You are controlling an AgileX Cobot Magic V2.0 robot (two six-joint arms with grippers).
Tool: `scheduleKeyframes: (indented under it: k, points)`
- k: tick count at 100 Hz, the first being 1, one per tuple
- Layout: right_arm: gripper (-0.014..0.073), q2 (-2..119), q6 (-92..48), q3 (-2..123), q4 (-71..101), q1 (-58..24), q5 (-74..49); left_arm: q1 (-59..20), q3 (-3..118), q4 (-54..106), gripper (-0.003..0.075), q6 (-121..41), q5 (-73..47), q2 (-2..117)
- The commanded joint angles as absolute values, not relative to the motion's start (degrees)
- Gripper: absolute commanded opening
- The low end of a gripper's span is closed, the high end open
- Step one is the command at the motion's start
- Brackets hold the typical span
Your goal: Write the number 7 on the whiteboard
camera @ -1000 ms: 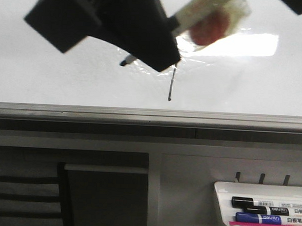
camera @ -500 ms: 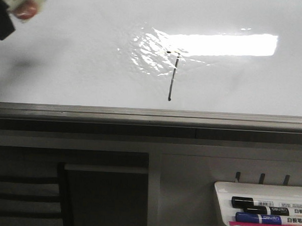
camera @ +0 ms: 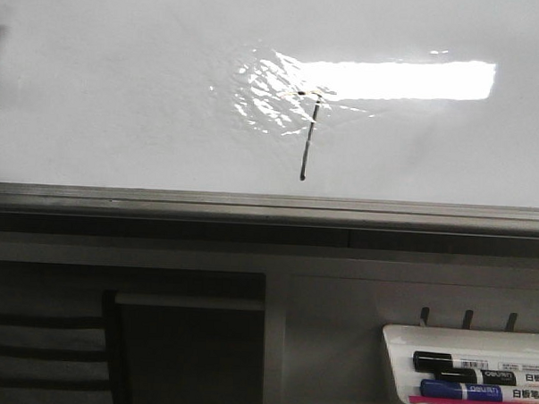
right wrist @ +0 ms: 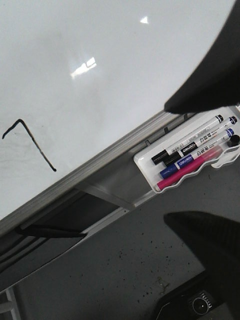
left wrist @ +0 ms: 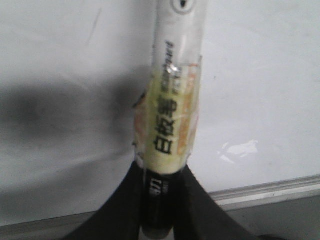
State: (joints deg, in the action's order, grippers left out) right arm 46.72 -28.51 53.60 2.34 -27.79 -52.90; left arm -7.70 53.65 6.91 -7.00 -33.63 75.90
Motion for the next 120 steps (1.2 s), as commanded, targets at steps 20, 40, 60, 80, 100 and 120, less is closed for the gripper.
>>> scheduleKeyframes:
  k: [20,40,60,80,100,120]
  points:
    - [0.0386,46.66,-28.55,54.94,1.97,-27.53,-49.02,-7.61,55.15,11.27,-0.0020,-6.45,-29.22,77.49]
    - [0.0386,46.66,-28.55,54.94,2.04,-27.53,-48.47,-7.61,55.15,11.27,0.0048,-6.45,-27.53,77.49]
    - [0.0386,46.66,-28.55,54.94,2.04,-27.53,-48.29,-7.61,55.15,11.81,0.0238,-6.45,-27.40,77.49]
    - [0.0386,46.66,-28.55,55.05,1.77,-27.53,-48.08,-7.61,55.88,11.71,0.0298,-7.00,-28.65,76.70]
    - [0.0386,46.66,-19.78,57.23,0.89,-27.53,-51.22,-7.61,57.83,9.84,0.0295,-7.13,-34.91,70.67]
    - [0.0386,45.35,-2.28,58.36,-2.97,-27.53,-53.39,-7.61,57.26,9.84,0.0295,-7.13,-38.92,59.60]
